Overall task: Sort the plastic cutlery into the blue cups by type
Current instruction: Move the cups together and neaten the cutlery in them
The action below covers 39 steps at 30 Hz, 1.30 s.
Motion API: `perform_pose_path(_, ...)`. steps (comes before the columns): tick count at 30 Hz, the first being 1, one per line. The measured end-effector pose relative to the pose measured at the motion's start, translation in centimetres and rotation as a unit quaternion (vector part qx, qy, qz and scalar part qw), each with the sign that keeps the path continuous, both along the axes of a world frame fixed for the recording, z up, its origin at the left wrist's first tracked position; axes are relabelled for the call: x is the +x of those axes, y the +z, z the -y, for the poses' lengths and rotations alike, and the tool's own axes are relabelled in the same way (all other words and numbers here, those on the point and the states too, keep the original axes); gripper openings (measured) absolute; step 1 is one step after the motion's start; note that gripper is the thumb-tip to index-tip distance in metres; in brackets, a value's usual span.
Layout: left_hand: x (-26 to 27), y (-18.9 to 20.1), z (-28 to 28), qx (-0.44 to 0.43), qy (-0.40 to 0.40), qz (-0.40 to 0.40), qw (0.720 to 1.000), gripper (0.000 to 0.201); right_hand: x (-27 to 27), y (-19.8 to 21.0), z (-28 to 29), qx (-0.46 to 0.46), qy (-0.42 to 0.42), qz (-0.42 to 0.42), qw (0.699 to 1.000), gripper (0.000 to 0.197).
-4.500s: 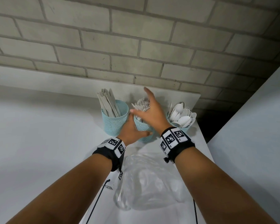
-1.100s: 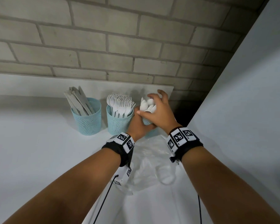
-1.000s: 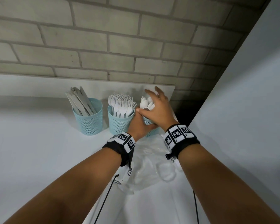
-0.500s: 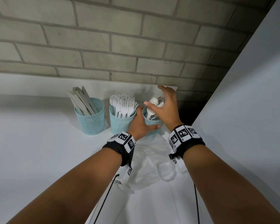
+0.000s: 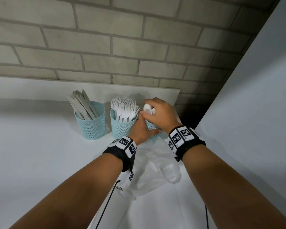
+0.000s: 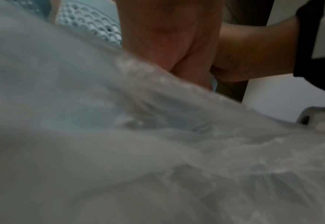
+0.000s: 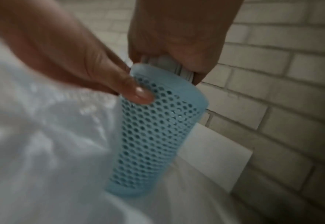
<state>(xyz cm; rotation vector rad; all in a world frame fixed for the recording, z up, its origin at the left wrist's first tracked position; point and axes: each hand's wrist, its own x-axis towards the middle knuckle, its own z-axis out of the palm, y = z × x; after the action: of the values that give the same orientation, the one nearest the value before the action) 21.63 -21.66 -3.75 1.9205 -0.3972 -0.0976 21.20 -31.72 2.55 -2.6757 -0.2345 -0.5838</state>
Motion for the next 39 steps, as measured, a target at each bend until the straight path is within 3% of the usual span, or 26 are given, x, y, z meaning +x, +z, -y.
perform_pose_path(3,0.1,0.0,-0.1,-0.002,0.006,-0.005,1.000,0.092,0.6,-0.1,0.4,0.023,-0.091,0.021,0.995,0.039)
perform_pose_path(7,0.2,-0.2,0.1,0.002,0.001,0.011,1.000,0.079,0.0,-0.6,-0.9,-0.023,0.005,0.035,0.999,0.033)
perform_pose_path(15,0.2,0.1,-0.2,-0.005,0.011,0.004,1.000,0.090,0.7,-0.2,-0.5,0.115,-0.065,0.107,0.985,0.023)
perform_pose_path(18,0.2,0.0,-0.1,-0.012,0.013,0.000,1.000,0.090,1.0,-0.3,0.0,0.074,-0.081,0.128,0.986,0.026)
perform_pose_path(22,0.2,0.0,-0.2,-0.008,0.010,0.001,1.000,0.097,0.9,0.2,0.5,0.041,-0.053,0.013,0.998,0.053)
perform_pose_path(25,0.4,-0.1,-0.1,0.010,0.010,0.000,1.000,0.102,1.4,0.6,0.3,-0.060,-0.008,-0.050,0.997,0.044)
perform_pose_path(27,0.4,-0.1,-0.1,0.010,0.013,0.004,1.000,0.097,1.8,0.8,0.2,-0.042,-0.053,-0.068,0.995,0.032)
perform_pose_path(29,0.4,0.0,-0.2,0.007,0.016,0.010,1.000,0.094,2.0,0.5,0.2,-0.030,-0.088,-0.038,0.995,0.029)
perform_pose_path(32,0.4,-0.1,-0.2,0.011,0.015,0.011,1.000,0.099,1.9,0.2,-0.1,-0.037,-0.030,-0.016,0.999,0.028)
perform_pose_path(36,0.4,-0.1,-0.2,0.018,0.018,0.021,0.999,0.095,2.6,-0.3,0.8,-0.006,-0.104,0.013,0.994,0.034)
perform_pose_path(39,0.4,0.0,-0.2,0.018,0.011,0.020,1.000,0.094,2.3,-1.1,0.9,-0.033,-0.090,0.051,0.994,0.038)
